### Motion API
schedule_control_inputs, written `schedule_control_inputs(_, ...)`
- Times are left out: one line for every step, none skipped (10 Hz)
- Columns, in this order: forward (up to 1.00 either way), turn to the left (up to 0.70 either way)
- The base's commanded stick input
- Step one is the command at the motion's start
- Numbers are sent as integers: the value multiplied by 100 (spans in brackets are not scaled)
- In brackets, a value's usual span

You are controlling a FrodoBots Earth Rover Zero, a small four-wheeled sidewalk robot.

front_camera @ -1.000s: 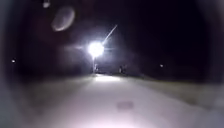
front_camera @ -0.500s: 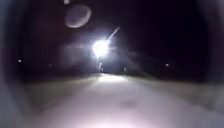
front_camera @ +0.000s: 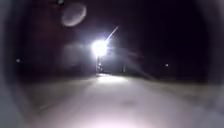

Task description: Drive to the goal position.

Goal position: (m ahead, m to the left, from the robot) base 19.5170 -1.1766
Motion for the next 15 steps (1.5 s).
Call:
schedule_control_inputs(70, 0)
schedule_control_inputs(70, 0)
schedule_control_inputs(70, 0)
schedule_control_inputs(70, 0)
schedule_control_inputs(70, 0)
schedule_control_inputs(70, 0)
schedule_control_inputs(70, 0)
schedule_control_inputs(70, 0)
schedule_control_inputs(70, 0)
schedule_control_inputs(70, 0)
schedule_control_inputs(70, 0)
schedule_control_inputs(70, 0)
schedule_control_inputs(70, 14)
schedule_control_inputs(70, 14)
schedule_control_inputs(70, 14)
